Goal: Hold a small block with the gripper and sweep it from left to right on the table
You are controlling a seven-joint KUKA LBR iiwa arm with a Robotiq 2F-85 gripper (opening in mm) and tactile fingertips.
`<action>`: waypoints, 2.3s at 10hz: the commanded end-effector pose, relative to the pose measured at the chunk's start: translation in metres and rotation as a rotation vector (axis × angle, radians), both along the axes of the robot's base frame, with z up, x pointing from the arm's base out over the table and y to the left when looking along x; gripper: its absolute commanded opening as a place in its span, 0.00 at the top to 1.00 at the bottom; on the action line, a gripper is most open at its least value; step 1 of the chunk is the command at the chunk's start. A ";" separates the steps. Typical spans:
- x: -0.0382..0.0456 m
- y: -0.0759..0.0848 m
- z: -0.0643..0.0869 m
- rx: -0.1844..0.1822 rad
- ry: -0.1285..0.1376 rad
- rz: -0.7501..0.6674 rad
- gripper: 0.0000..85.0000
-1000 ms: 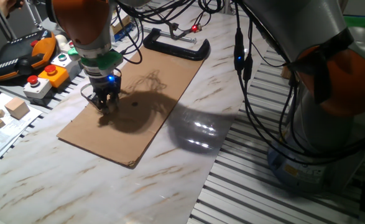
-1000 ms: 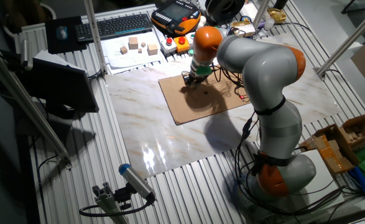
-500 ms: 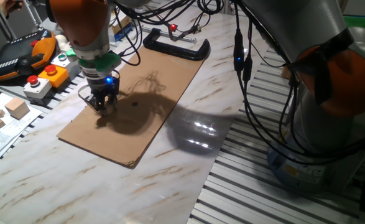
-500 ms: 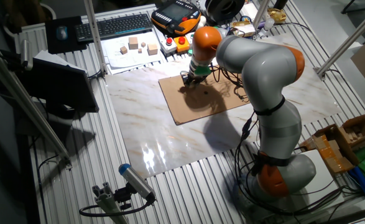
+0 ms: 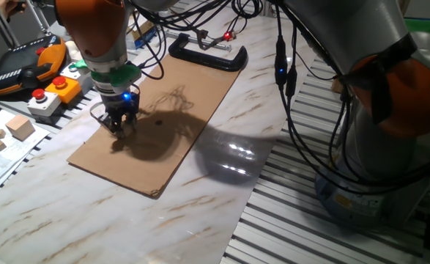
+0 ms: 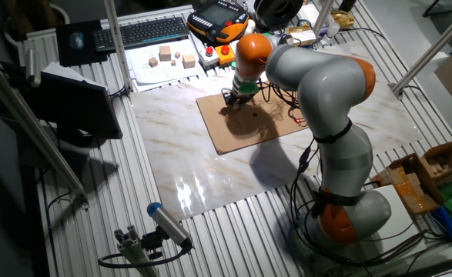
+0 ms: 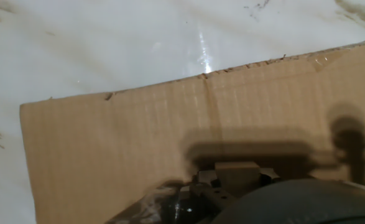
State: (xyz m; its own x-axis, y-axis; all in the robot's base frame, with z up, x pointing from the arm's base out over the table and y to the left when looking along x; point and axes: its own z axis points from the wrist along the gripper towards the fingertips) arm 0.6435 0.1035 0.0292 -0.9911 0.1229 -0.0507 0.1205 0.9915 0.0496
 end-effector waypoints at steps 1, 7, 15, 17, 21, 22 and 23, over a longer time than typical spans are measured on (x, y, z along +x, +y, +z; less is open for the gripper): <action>-0.0006 0.001 -0.001 0.002 0.001 -0.001 0.99; -0.0005 0.008 0.000 -0.001 0.003 -0.007 0.99; 0.0001 0.016 0.000 0.002 0.002 -0.016 0.99; 0.0001 0.018 0.000 0.003 0.002 -0.018 0.99; -0.0003 0.025 0.000 0.002 -0.001 -0.027 0.99; -0.0002 0.026 -0.002 0.002 -0.002 -0.030 0.99; 0.0000 0.028 -0.002 0.003 -0.004 -0.030 0.99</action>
